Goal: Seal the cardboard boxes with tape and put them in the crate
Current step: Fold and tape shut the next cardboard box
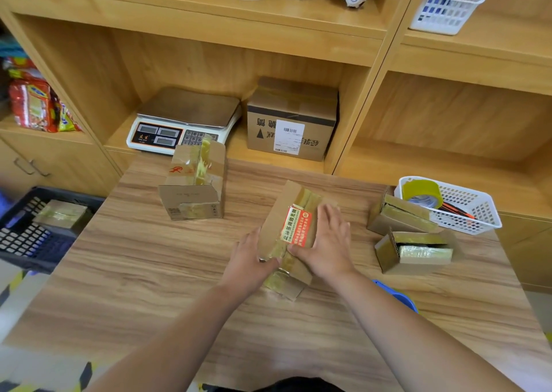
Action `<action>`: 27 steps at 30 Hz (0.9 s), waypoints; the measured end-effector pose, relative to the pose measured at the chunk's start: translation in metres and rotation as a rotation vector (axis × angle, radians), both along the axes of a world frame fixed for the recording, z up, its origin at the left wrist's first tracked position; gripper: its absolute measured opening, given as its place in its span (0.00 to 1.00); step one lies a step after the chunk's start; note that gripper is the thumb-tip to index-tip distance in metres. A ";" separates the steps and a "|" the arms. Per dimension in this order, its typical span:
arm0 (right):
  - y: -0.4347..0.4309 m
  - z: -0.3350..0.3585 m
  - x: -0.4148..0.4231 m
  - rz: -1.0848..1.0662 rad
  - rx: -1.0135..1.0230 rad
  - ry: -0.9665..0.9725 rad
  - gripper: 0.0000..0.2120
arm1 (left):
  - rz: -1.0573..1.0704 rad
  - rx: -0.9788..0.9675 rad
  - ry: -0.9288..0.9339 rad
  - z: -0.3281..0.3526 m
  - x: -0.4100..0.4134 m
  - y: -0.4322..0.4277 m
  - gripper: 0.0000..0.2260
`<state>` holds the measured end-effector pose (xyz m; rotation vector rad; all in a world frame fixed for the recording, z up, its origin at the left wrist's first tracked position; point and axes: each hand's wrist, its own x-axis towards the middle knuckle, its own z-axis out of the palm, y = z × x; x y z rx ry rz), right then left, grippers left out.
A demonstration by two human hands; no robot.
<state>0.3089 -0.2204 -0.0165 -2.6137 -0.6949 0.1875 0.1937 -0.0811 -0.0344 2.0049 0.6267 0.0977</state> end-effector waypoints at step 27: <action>-0.015 0.009 0.050 -0.111 -0.058 0.044 0.35 | -0.133 -0.201 0.033 0.025 0.003 0.010 0.32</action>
